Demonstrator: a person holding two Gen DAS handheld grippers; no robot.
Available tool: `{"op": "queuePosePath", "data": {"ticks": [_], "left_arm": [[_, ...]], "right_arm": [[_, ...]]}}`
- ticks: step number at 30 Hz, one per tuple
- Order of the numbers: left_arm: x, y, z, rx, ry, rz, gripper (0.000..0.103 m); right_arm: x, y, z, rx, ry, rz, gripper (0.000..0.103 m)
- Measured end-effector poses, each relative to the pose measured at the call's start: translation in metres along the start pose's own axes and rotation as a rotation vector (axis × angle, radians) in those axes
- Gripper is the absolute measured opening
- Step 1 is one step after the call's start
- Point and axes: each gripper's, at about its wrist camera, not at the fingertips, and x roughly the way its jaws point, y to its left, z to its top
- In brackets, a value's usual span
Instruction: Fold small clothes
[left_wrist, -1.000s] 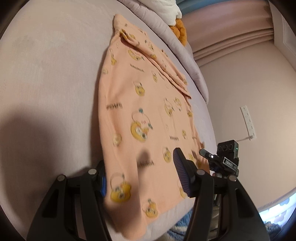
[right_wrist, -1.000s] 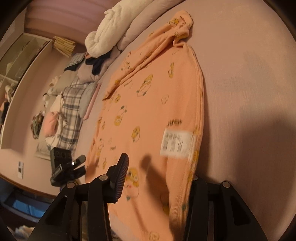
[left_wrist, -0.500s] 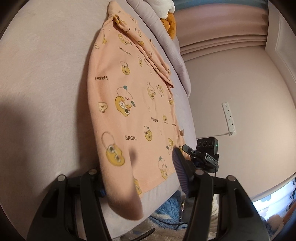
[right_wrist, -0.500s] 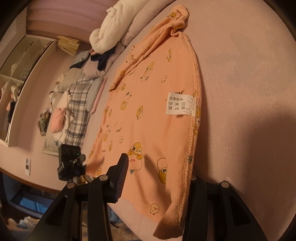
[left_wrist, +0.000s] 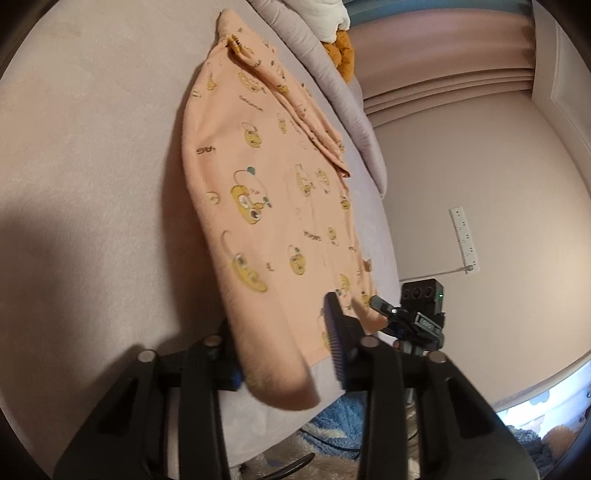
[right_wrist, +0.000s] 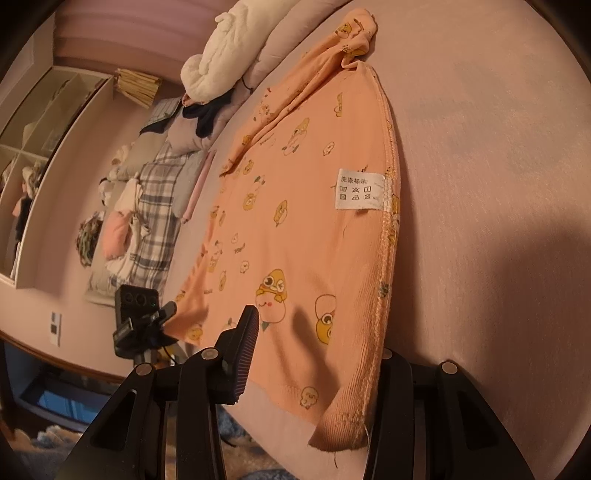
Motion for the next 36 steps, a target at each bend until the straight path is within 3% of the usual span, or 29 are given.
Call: {"op": "queuePosePath", "data": {"ticks": [3,7,13,15,18,28,36], "left_arm": [[0.006,0.009,-0.001,-0.035,0.014,0.022,0.018],[0.007,0.01,0.0,-0.038,-0.002,0.028,0.016],[0.011,0.008,0.002,-0.035,-0.003,0.069,0.01],[0.009,0.007,0.002,-0.036,-0.02,0.053,0.009],[0.005,0.0,0.003,-0.009,-0.047,0.008,0.009],[0.001,-0.006,0.02,0.01,-0.131,-0.14,0.008],[0.002,-0.016,0.039,0.048,-0.157,-0.182,0.008]], "right_arm": [[0.0,-0.001,0.0,-0.001,-0.001,0.001,0.044],[-0.001,0.0,-0.002,-0.01,-0.007,-0.012,0.04],[0.0,-0.001,-0.004,-0.027,-0.007,-0.053,0.022],[-0.001,0.0,-0.004,-0.04,-0.008,-0.076,0.012],[-0.004,-0.002,-0.005,-0.039,-0.014,-0.063,0.008],[-0.01,0.011,0.004,-0.071,-0.091,0.032,0.007],[-0.008,0.035,0.023,-0.12,-0.157,0.098,0.007]]}}
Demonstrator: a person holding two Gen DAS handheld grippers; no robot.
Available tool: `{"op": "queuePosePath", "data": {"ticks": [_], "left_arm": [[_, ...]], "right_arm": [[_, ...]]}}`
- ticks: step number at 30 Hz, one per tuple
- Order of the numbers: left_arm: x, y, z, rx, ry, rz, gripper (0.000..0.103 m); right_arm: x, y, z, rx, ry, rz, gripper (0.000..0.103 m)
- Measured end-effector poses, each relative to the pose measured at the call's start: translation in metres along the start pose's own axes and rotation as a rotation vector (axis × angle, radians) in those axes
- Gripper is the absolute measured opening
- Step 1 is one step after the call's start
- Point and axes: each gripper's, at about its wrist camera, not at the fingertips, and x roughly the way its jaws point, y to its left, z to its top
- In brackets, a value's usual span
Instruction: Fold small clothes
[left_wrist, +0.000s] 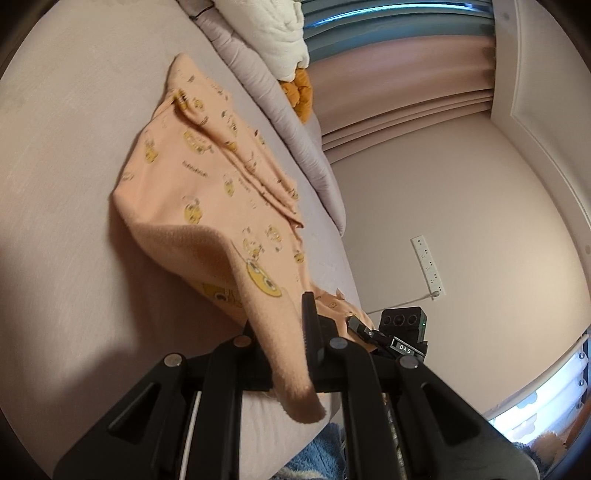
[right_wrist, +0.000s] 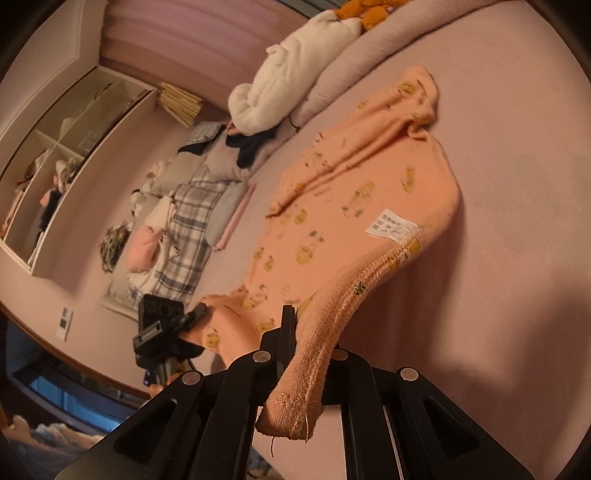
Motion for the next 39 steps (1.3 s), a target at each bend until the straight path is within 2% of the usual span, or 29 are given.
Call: {"op": "queuePosePath", "data": {"ticks": [7,12,20,24,31,39], "left_arm": [[0.002,-0.002,0.025,0.012,-0.02,-0.024,0.008],[0.007,-0.002,0.057,0.01,-0.061,-0.013,0.008],[0.036,0.006,0.127,-0.001,-0.096,0.008,0.008],[0.065,0.021,0.168,-0.05,-0.099,0.022,0.008],[0.099,0.046,0.222,-0.11,-0.096,0.119,0.008],[0.132,0.065,0.258,-0.12,-0.071,0.266,0.008]], "right_arm": [[0.004,0.006,0.02,-0.011,-0.049,0.054,0.007],[0.007,0.007,0.052,0.005,-0.117,0.082,0.007],[0.016,-0.008,0.1,0.064,-0.187,0.065,0.007],[0.034,-0.019,0.132,0.092,-0.207,0.047,0.007],[0.066,-0.05,0.184,0.17,-0.204,-0.014,0.007],[0.093,-0.084,0.223,0.238,-0.166,-0.18,0.007]]}}
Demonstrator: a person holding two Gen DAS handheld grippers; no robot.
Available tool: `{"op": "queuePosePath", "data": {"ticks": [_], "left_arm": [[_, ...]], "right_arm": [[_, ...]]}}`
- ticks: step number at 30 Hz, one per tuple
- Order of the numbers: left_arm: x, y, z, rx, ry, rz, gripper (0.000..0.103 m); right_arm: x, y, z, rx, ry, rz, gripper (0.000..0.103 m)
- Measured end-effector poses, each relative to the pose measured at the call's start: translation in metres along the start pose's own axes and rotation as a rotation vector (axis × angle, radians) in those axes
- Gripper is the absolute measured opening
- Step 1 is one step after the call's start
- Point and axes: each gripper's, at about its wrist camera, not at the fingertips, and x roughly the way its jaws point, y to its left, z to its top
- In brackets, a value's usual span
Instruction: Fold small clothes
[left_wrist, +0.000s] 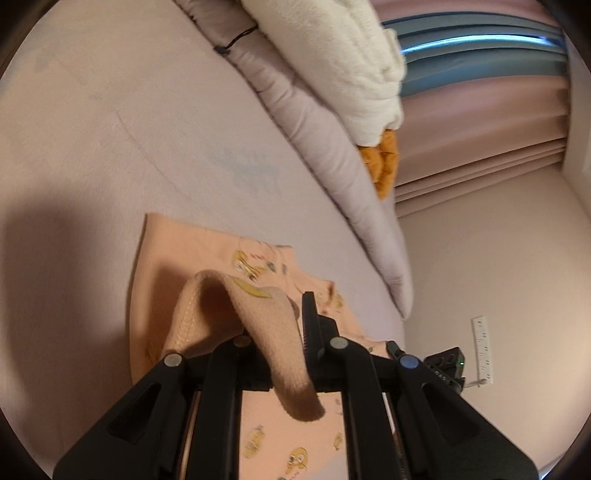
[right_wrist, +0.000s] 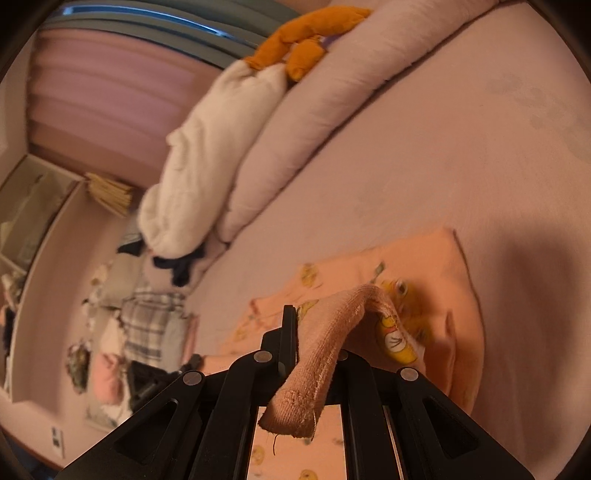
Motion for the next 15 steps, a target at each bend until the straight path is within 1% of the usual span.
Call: {"op": "queuePosePath", "data": {"ticks": [2,3,4,5,6,7,8,9,10,11,12,13,14,15], "left_arm": [[0.007,0.005,0.005,-0.011,0.012,0.037,0.009],[0.012,0.007,0.008,-0.02,0.027,0.057,0.013],[0.015,0.011,0.01,-0.04,0.038,0.081,0.016],[0.017,0.015,0.012,-0.059,0.048,0.09,0.016],[0.017,0.018,0.014,-0.074,0.054,0.089,0.017],[0.017,0.022,0.018,-0.097,0.056,0.087,0.02],[0.013,0.025,0.022,-0.119,0.048,0.08,0.023],[0.008,0.026,0.025,-0.13,0.033,0.076,0.032],[0.0,0.028,0.028,-0.137,0.003,0.077,0.046],[-0.01,0.029,0.03,-0.143,-0.031,0.088,0.053],[-0.022,0.031,0.032,-0.15,-0.077,0.099,0.063],[-0.035,0.034,0.035,-0.161,-0.124,0.098,0.066],[-0.049,0.038,0.038,-0.181,-0.168,0.087,0.066],[-0.058,0.041,0.039,-0.191,-0.186,0.078,0.066]], "right_arm": [[0.003,-0.003,0.003,0.02,0.004,-0.007,0.007],[0.008,-0.011,0.007,0.069,0.022,0.007,0.007],[0.008,-0.011,0.007,0.069,0.022,0.007,0.007],[0.011,-0.017,0.009,0.106,0.041,0.015,0.015],[0.013,-0.021,0.011,0.139,0.054,0.015,0.029],[0.014,-0.026,0.013,0.18,0.064,0.017,0.034],[0.014,-0.032,0.014,0.222,0.066,0.028,0.036],[0.009,-0.036,0.018,0.262,0.045,0.057,0.036],[0.009,-0.036,0.018,0.262,0.045,0.057,0.037],[0.002,-0.038,0.021,0.272,0.021,0.066,0.037],[-0.003,-0.038,0.024,0.277,0.001,0.075,0.037],[-0.009,-0.039,0.025,0.281,-0.028,0.093,0.037],[-0.017,-0.04,0.027,0.278,-0.066,0.118,0.038],[-0.025,-0.039,0.027,0.268,-0.101,0.136,0.038]]}}
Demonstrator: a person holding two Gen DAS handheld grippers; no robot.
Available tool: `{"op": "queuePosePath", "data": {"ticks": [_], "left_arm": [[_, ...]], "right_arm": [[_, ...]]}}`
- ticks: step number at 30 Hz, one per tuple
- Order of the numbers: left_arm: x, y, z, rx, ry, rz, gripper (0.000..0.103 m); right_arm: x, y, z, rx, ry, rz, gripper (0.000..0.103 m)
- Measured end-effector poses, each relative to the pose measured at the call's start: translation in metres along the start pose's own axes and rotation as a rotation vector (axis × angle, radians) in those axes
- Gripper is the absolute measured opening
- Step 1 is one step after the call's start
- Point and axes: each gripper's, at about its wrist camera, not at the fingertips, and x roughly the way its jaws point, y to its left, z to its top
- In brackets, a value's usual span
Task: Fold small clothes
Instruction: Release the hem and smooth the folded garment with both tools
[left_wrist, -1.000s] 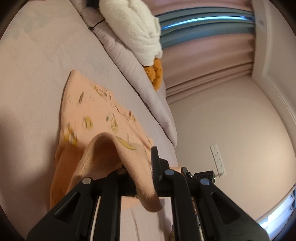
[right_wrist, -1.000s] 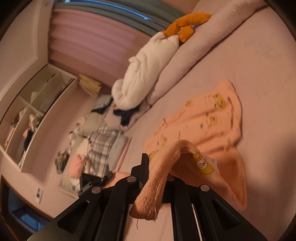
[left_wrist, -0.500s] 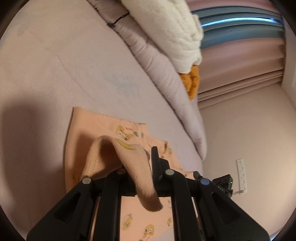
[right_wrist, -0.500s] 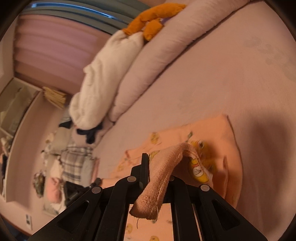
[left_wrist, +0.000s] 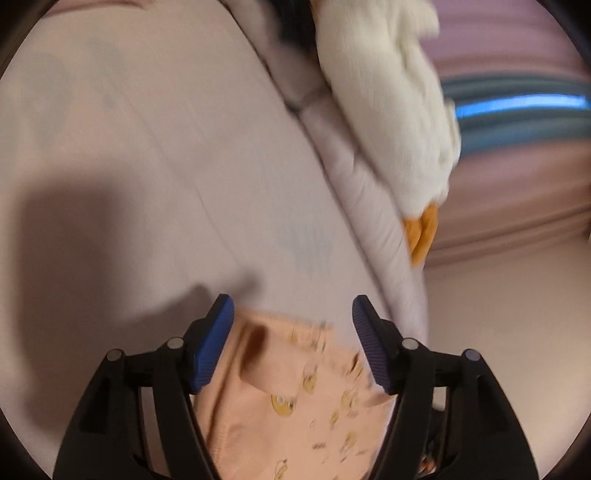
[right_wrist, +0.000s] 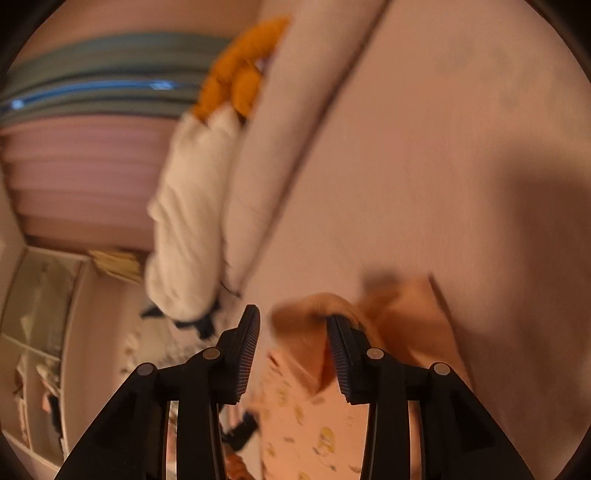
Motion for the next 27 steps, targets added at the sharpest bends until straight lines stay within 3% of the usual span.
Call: {"op": "queuePosePath", "data": {"ticks": [2,5,10,12,13,14,15,20,23,27], "left_arm": [[-0.015,0.001,0.001,0.02,0.01,-0.004,0.066],[-0.024,-0.015,-0.017,0.204,0.09,0.038,0.064],[-0.01,-0.036,-0.073,0.443,0.3,0.0,0.064],[0.009,-0.045,-0.095,0.551,0.379,0.068,0.057],[0.021,-0.047,-0.106,0.604,0.409,0.117,0.047],[0.032,-0.049,-0.113,0.64,0.423,0.166,0.046],[0.04,-0.051,-0.117,0.668,0.419,0.2,0.046],[0.065,-0.068,-0.101,0.683,0.346,0.237,0.046],[0.072,-0.068,-0.079,0.593,0.248,0.237,0.046],[0.046,-0.055,-0.055,0.44,0.12,0.182,0.048]], "right_arm": [[-0.01,0.006,0.0,-0.033,-0.029,0.003,0.038],[-0.011,0.021,-0.015,-0.172,0.061,-0.08,0.038],[0.003,0.046,-0.061,-0.493,0.168,-0.218,0.038],[0.019,0.049,-0.073,-0.556,0.205,-0.272,0.025],[0.027,0.05,-0.076,-0.574,0.221,-0.294,0.024],[0.034,0.05,-0.079,-0.594,0.236,-0.321,0.024],[0.043,0.05,-0.082,-0.611,0.248,-0.351,0.023],[0.077,0.054,-0.083,-0.701,0.248,-0.46,0.022],[0.085,0.06,-0.075,-0.69,0.185,-0.434,0.022],[0.079,0.069,-0.059,-0.653,0.07,-0.39,0.022]]}}
